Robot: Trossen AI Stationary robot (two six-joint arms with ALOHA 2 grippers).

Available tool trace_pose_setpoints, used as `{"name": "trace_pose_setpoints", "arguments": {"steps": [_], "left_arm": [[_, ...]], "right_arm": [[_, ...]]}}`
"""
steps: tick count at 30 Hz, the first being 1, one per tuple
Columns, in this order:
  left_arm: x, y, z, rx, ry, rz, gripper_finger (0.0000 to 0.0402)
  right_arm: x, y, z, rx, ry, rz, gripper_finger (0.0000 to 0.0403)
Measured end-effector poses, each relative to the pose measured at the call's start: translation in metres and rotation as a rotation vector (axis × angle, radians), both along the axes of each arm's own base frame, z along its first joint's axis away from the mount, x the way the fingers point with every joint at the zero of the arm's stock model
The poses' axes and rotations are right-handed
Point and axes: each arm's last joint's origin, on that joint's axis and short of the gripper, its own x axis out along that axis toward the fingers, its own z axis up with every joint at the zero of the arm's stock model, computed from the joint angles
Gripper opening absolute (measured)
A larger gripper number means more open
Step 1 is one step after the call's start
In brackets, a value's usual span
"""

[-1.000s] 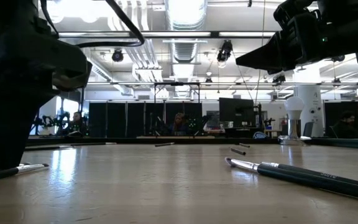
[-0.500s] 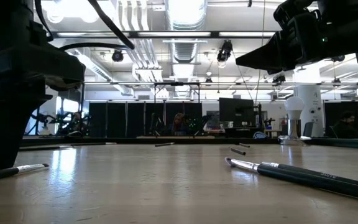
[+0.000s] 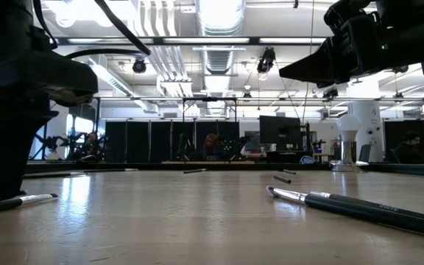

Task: Pick & Place Makeup Brushes
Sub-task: Put the eyeshadow brush into the makeup brush holder

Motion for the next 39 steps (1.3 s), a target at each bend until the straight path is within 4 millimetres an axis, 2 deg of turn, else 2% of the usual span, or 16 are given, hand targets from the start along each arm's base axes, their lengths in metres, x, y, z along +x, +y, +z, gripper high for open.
{"name": "trace_pose_setpoints", "arguments": {"steps": [4,10,12,16,25,34,39], "left_arm": [[0.000,0.001,0.000,0.012,-0.004,-0.008,0.0004],[0.000,0.006,0.011,0.068,-0.068,-0.012,0.0003],[-0.003,0.016,0.014,0.159,-0.089,-0.001,0.0002],[-0.004,0.025,0.025,0.188,-0.217,-0.013,0.0000],[-0.003,0.057,0.021,0.186,-0.506,-0.085,0.0001],[0.006,0.095,0.033,0.312,-0.756,-0.164,0.0001],[0.005,0.116,0.036,0.349,-0.801,-0.217,0.0001]], "right_arm": [[0.000,0.000,0.000,0.000,0.000,0.000,0.0008],[0.000,0.000,0.000,0.000,0.000,0.000,0.0008],[0.000,0.000,0.000,0.000,0.000,0.000,0.0008],[0.000,0.000,0.000,0.000,0.001,0.000,0.0008],[0.000,0.000,0.000,0.008,0.001,-0.002,0.0008],[0.000,-0.001,0.000,0.043,-0.005,-0.012,0.0008],[0.000,-0.002,0.000,0.078,-0.010,-0.022,0.0008]]}}
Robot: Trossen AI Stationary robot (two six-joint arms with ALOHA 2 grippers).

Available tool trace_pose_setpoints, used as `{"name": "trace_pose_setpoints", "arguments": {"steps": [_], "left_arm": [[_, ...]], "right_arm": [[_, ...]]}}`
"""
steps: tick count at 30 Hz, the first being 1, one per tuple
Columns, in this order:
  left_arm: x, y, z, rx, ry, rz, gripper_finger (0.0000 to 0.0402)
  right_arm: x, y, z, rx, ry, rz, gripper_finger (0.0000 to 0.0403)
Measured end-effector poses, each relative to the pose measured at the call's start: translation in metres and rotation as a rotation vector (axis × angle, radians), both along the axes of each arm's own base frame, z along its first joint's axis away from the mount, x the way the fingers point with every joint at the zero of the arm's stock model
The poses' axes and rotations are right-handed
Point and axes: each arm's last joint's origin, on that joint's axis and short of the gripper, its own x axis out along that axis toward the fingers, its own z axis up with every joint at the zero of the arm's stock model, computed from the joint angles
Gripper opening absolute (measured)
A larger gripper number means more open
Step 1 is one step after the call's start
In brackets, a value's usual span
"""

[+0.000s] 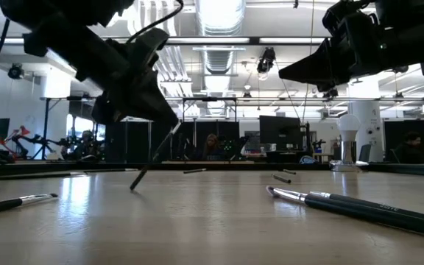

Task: Pick & Place Makeup Brushes
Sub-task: Put the eyeshadow brush into the makeup brush holder

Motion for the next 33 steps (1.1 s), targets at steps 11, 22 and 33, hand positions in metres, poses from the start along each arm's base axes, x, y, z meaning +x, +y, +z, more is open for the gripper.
{"name": "trace_pose_setpoints", "arguments": {"steps": [11,22,33], "left_arm": [[0.000,0.024,-0.023,-0.008,0.129,-0.020,0.0000],[0.028,0.034,-0.035,-0.031,0.224,0.011,0.0059],[0.053,0.043,-0.044,-0.034,0.316,0.044,0.0106]], "right_arm": [[0.001,0.000,0.001,0.042,-0.006,-0.005,0.0008],[0.003,0.001,0.004,0.044,-0.017,-0.004,0.0008],[0.003,0.001,0.004,0.042,-0.009,-0.003,0.0008]]}}
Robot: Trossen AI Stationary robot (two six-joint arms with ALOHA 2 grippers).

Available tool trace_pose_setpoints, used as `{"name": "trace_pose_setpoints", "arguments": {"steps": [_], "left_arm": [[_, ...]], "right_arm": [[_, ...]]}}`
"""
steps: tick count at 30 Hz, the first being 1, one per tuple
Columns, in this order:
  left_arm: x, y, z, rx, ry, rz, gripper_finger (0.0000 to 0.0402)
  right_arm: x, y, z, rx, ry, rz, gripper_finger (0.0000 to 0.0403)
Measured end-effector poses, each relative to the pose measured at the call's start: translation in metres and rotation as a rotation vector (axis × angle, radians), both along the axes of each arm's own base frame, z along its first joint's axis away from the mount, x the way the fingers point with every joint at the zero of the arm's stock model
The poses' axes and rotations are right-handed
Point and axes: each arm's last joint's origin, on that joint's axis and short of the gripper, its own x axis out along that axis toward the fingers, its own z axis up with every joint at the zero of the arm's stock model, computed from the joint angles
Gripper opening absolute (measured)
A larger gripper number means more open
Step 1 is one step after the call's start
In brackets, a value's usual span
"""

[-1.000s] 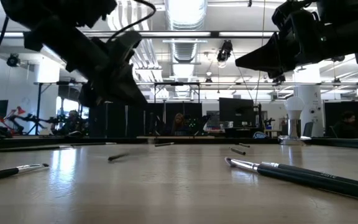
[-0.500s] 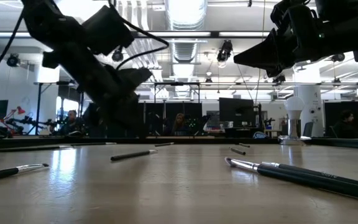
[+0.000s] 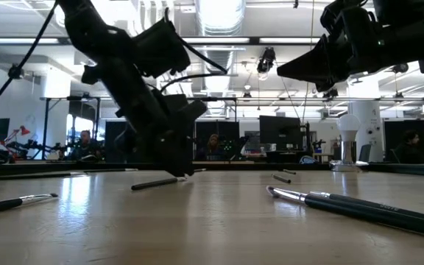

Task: Pick & Place Makeup Brushes
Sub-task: Put the eyeshadow brush into the makeup brush holder

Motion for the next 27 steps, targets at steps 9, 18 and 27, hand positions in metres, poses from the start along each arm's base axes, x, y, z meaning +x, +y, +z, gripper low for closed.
{"name": "trace_pose_setpoints", "arguments": {"steps": [9,18,27], "left_arm": [[0.006,-0.001,-0.004,-0.001,0.076,0.003,0.0080],[0.002,-0.003,-0.009,-0.007,0.110,0.016,0.0004],[-0.006,-0.003,0.013,0.063,0.099,-0.038,0.0000]], "right_arm": [[0.000,0.000,0.000,-0.001,0.000,0.000,0.0008],[0.000,0.000,0.000,-0.004,0.002,0.000,0.0008],[0.000,0.000,-0.002,-0.006,0.022,0.000,0.0008]]}}
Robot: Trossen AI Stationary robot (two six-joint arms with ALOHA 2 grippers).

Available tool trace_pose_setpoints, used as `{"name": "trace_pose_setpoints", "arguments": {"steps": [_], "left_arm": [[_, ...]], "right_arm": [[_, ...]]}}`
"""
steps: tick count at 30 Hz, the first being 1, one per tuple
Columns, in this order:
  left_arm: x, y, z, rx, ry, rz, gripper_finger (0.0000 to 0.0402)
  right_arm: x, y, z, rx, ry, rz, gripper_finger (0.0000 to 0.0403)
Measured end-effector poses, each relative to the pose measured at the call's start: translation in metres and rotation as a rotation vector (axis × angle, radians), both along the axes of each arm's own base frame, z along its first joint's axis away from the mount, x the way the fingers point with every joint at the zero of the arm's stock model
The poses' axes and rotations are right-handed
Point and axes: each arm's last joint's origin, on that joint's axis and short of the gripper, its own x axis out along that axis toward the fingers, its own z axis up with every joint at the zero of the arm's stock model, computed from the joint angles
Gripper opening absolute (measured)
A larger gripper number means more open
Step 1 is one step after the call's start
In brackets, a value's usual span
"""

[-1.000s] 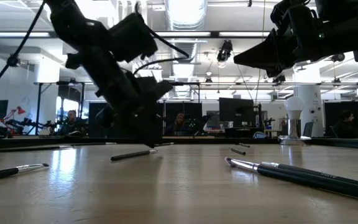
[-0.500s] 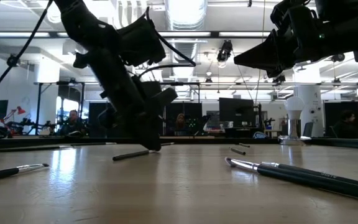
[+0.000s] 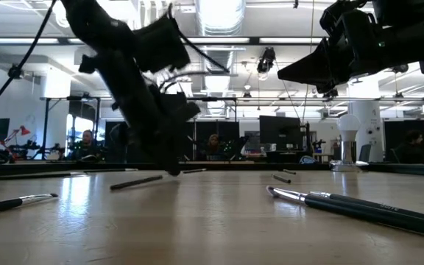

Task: Pick & Place Makeup Brushes
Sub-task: Put the eyeshadow brush into the makeup brush holder

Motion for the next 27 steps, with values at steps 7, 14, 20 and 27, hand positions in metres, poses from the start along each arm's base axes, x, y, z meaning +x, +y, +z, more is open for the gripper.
{"name": "trace_pose_setpoints", "arguments": {"steps": [7,14,20,27], "left_arm": [[-0.008,0.003,0.037,0.091,-0.181,0.020,0.0000],[-0.010,0.004,0.056,0.123,-0.462,-0.036,0.0000],[-0.023,0.010,0.036,0.071,-0.185,-0.028,0.0012],[-0.025,0.017,0.032,0.009,-0.101,0.001,0.0067]], "right_arm": [[0.000,0.000,0.000,0.029,-0.005,-0.006,0.0008],[0.001,-0.003,0.000,0.239,-0.035,-0.007,0.0009],[0.001,-0.002,-0.001,0.275,-0.029,0.005,0.0035],[0.002,-0.002,0.001,0.272,-0.030,0.004,0.0068]]}}
